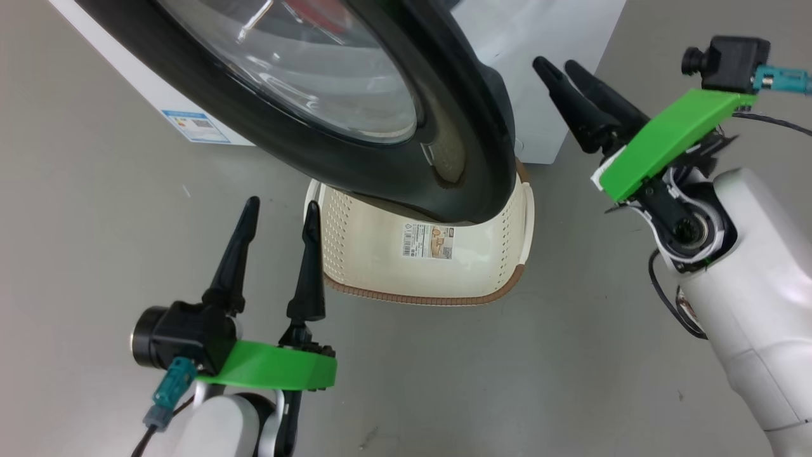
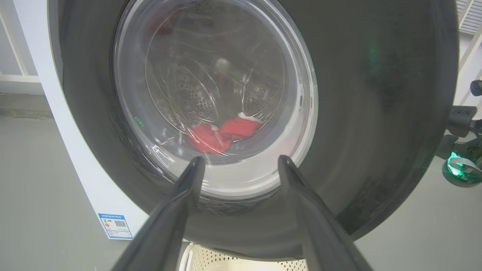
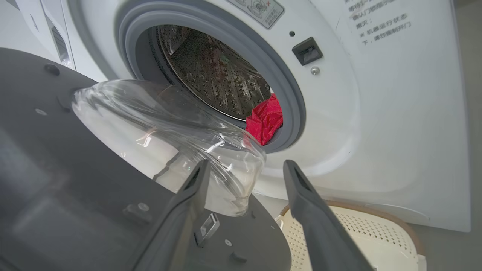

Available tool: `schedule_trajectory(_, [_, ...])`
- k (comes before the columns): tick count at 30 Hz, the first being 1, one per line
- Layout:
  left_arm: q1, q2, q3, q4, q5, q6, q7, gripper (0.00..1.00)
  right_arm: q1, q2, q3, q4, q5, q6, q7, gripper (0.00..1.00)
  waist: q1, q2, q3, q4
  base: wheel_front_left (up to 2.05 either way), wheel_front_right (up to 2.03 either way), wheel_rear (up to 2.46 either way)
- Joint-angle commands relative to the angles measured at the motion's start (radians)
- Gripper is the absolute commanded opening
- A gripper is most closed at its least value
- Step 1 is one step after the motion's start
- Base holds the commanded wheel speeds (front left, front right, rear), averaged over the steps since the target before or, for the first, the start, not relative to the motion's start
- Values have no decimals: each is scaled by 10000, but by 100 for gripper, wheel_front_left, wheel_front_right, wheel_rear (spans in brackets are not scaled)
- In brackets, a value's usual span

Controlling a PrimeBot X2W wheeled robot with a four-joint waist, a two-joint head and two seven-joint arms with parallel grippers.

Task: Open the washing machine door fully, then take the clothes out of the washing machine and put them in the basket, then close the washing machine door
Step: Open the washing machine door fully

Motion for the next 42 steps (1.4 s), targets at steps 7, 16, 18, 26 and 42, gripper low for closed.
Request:
schedule_trajectory(7, [-20, 175, 345, -311, -126, 147, -76, 100, 452, -604, 948, 234, -3351, 8, -3387, 100, 0, 0, -101, -72, 0, 0, 0])
schedule_trajectory(16, [72, 175, 374, -397, -158, 154, -76, 100, 1473, 64, -808, -384, -7033, 8, -4401, 100, 0, 0, -187, -85, 0, 0, 0])
schedule_trajectory(18, [84, 175, 387, -427, -162, 163, -76, 100, 1979, 385, -1342, -1063, -7825, 8, -4403, 100, 0, 0, -188, -85, 0, 0, 0])
schedule_trajectory(26, [130, 175, 363, -506, 6, 167, -76, 100, 3414, 1214, -2375, -2629, -9651, 8, -4406, 100, 0, 0, -198, -101, 0, 0, 0])
schedule_trajectory(42, [248, 175, 350, -621, 138, 197, -76, 100, 5381, 1586, -2890, -3966, -9990, 8, -4407, 100, 0, 0, -273, -184, 0, 0, 0])
